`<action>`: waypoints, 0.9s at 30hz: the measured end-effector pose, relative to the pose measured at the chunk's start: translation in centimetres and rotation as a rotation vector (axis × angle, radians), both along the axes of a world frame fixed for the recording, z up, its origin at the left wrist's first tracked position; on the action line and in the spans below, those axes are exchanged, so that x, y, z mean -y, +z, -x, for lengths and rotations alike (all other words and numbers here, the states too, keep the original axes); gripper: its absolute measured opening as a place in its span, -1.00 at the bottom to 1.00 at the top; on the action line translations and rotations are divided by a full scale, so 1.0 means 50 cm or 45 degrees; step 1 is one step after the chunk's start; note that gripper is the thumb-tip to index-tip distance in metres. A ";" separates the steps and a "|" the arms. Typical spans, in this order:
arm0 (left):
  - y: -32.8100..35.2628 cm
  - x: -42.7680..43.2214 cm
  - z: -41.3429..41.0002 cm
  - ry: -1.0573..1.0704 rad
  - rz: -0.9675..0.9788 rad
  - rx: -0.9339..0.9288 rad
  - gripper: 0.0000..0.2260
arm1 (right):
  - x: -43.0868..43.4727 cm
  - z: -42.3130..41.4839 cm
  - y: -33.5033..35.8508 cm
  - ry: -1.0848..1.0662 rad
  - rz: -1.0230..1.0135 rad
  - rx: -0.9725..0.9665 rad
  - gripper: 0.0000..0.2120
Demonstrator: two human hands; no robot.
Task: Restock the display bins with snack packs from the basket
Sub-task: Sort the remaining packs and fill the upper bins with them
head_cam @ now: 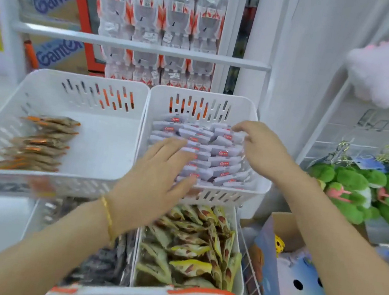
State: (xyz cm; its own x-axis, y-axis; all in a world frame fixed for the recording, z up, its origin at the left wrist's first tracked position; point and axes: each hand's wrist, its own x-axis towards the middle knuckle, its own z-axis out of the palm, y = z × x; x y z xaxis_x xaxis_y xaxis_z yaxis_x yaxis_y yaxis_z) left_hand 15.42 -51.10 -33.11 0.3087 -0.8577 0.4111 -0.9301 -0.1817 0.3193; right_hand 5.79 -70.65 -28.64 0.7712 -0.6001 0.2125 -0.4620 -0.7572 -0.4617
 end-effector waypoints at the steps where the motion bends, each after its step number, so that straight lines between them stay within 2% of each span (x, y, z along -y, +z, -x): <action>1: -0.006 -0.046 0.033 -0.035 0.021 -0.056 -0.44 | -0.039 0.043 -0.007 0.025 -0.048 0.055 -0.56; 4: -0.067 -0.182 0.139 -0.118 -0.068 -0.308 -0.51 | -0.165 0.143 -0.065 0.117 -0.414 0.088 -0.63; 6: -0.127 -0.258 0.192 -0.101 -0.304 -0.389 -0.54 | -0.245 0.179 -0.138 0.176 -0.684 -0.058 -0.66; 8: -0.191 -0.321 0.225 -0.085 -0.572 -0.398 -0.51 | -0.324 0.208 -0.241 0.282 -0.792 -0.316 -0.67; 12: -0.293 -0.413 0.258 -0.070 -0.893 -0.357 -0.44 | -0.434 0.288 -0.470 0.427 -0.823 -0.865 -0.67; 16: -0.319 -0.424 0.263 -0.085 -0.971 -0.335 -0.66 | -0.471 0.347 -0.602 0.408 -0.733 -1.211 -0.59; 21: -0.339 -0.402 0.261 -0.110 -1.007 -0.334 -0.67 | -0.468 0.359 -0.705 0.437 -0.650 -1.323 -0.29; 24: -0.346 -0.395 0.257 -0.114 -1.016 -0.366 -0.66 | -0.478 0.361 -0.748 0.435 -0.739 -1.358 -0.12; 27: -0.351 -0.398 0.247 -0.093 -0.994 -0.393 -0.67 | -0.493 0.365 -0.783 0.362 -0.734 -1.399 -0.14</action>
State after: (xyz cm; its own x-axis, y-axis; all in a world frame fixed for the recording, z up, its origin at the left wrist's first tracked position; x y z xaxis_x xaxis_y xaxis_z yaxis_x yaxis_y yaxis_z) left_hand 3.08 -31.20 -50.65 0.2424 -0.8828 -0.4023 -0.8398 -0.3986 0.3685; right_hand -12.45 -45.97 -67.78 0.4912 -0.1779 -0.8527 -0.6640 -0.7100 -0.2344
